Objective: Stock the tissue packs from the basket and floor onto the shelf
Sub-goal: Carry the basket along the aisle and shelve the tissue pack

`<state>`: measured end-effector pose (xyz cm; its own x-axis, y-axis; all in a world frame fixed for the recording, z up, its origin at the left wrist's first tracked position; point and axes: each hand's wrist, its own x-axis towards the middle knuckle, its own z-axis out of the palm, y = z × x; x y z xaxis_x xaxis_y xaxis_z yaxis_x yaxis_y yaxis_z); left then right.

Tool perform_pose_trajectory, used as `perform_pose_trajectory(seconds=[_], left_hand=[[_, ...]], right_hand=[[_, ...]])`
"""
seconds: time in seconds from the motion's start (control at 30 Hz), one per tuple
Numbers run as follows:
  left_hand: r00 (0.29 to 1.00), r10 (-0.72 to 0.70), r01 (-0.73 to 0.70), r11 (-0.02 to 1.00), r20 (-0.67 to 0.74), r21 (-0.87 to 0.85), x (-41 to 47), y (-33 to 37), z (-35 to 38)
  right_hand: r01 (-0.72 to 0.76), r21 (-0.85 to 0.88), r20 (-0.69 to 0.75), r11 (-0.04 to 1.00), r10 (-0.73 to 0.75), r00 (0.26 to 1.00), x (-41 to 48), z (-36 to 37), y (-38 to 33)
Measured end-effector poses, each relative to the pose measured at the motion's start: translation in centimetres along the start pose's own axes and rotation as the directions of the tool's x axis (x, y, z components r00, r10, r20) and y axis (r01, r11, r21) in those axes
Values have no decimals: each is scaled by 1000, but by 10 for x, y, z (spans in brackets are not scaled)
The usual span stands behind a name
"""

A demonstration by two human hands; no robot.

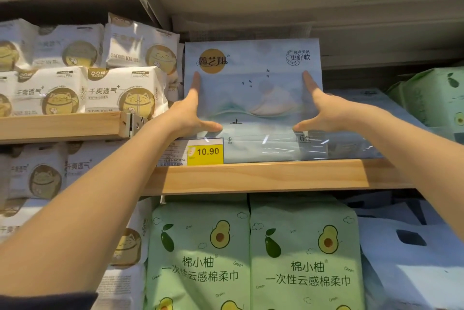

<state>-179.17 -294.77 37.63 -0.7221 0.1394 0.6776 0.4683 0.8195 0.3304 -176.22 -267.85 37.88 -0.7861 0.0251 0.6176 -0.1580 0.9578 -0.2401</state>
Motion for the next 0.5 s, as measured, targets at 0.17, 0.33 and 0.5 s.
perform_pose_trajectory(seconds=[0.17,0.33,0.5], left_hand=[[1000,7,-6,999,-19,45,1,0,2],[999,15,-12,997,-31,72,0,-1,1],[999,30,-28,998,-36,63,1,-4,1]], right_hand=[[7,-3,-2,1000,-7,1000,0,1,2],[15,-4,-10,1000,-15,1000,-1,1,3],[22,-14,-14,1000,-22,1000,-1,1,2]])
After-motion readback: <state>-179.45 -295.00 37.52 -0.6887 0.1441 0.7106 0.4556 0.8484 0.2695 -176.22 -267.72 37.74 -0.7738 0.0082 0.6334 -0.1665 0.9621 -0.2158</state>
